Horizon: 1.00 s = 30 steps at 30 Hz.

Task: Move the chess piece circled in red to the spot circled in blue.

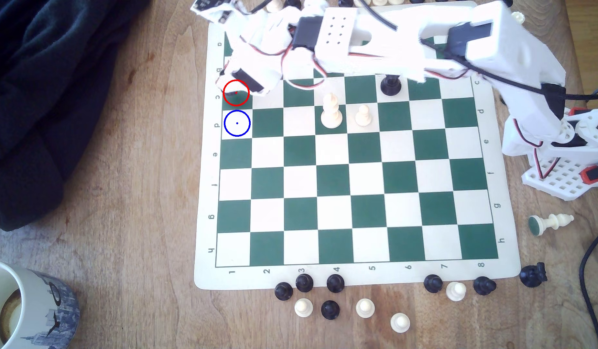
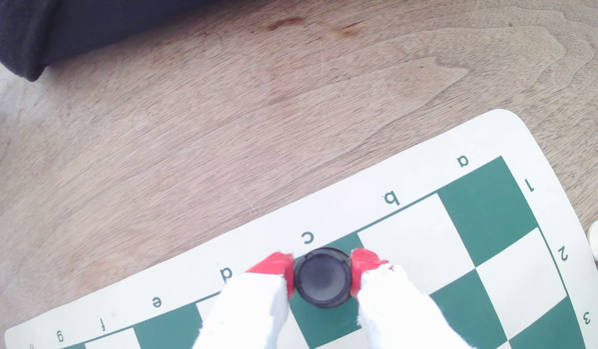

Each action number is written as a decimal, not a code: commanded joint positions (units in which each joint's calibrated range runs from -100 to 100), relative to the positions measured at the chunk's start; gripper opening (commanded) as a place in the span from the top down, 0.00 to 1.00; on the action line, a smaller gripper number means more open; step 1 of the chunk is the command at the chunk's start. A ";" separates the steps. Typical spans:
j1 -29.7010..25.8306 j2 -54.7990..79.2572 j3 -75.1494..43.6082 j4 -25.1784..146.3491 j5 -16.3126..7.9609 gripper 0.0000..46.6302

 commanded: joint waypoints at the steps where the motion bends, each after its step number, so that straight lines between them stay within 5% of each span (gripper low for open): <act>1: -1.34 -11.70 4.07 -3.73 -0.05 0.94; 12: -5.64 -9.24 6.15 -5.95 -0.24 0.96; 30: -4.78 -5.42 7.24 -4.96 0.34 0.96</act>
